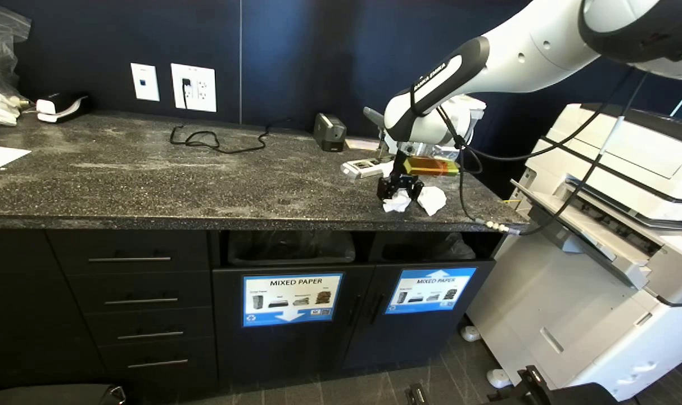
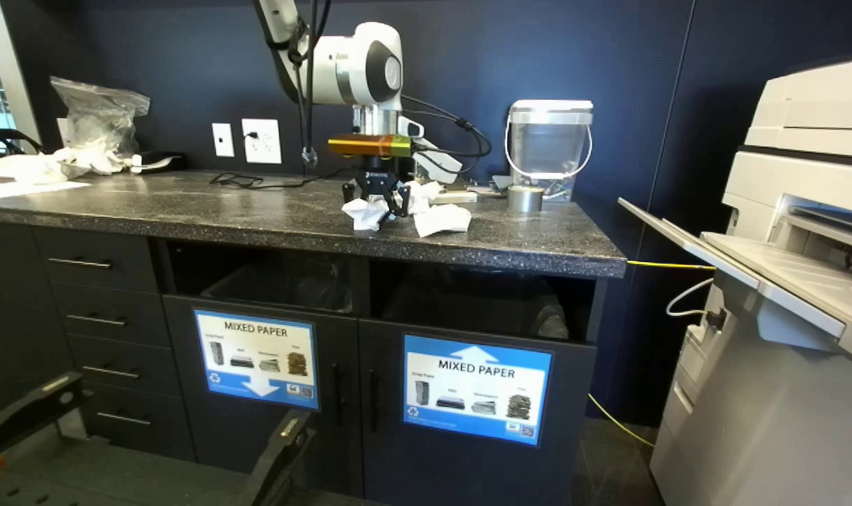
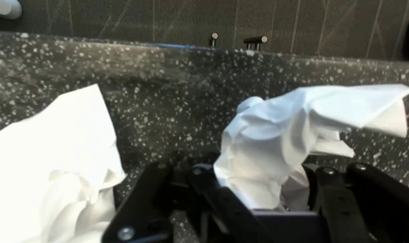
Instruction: Put the tissues inside the rubbish bin.
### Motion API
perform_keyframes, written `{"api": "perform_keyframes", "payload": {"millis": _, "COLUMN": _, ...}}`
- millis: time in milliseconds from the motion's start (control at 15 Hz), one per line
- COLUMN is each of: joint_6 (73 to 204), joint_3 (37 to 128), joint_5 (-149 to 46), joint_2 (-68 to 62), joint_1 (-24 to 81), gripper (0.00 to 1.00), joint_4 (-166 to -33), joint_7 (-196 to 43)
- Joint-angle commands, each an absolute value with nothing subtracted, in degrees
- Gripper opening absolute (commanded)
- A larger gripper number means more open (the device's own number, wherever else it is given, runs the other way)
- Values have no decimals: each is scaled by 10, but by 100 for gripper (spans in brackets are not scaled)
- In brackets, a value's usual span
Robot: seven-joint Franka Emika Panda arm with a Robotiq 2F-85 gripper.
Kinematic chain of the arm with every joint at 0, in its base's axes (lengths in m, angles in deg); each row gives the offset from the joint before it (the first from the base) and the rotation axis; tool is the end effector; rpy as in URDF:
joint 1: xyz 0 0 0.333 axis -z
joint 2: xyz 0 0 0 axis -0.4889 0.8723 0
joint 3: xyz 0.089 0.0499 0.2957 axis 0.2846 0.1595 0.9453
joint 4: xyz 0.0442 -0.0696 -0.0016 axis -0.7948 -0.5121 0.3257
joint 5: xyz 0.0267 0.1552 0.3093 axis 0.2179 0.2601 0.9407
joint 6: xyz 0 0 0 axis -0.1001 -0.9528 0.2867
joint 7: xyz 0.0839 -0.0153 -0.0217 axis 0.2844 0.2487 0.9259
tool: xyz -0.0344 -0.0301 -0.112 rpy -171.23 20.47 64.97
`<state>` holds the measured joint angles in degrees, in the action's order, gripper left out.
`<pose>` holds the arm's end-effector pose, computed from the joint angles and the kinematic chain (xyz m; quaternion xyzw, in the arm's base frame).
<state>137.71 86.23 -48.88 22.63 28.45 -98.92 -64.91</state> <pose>0.6585 0.0050 0.2179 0.9979 0.0639 0.0006 0.0041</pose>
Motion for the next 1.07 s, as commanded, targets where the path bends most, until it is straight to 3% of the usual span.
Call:
{"api": "perform_keyframes", "payload": {"millis": 0, "joint_6": 1384, "joint_3": 877, "joint_5": -515, "joint_2": 165, "joint_1": 304, "gripper": 14, "joint_4": -1073, "joint_7": -578}}
{"api": "perform_keyframes", "payload": {"millis": 400, "joint_6": 1458, "joint_3": 873, "joint_5": -525, "joint_2": 100, "joint_1": 317, "gripper": 14, "joint_4": -1195, "joint_7": -569}}
{"api": "perform_keyframes", "payload": {"millis": 1000, "joint_6": 1763, "joint_3": 906, "joint_5": -479, "joint_2": 83, "joint_1": 362, "gripper": 14, "joint_4": -1344, "joint_7": -574}}
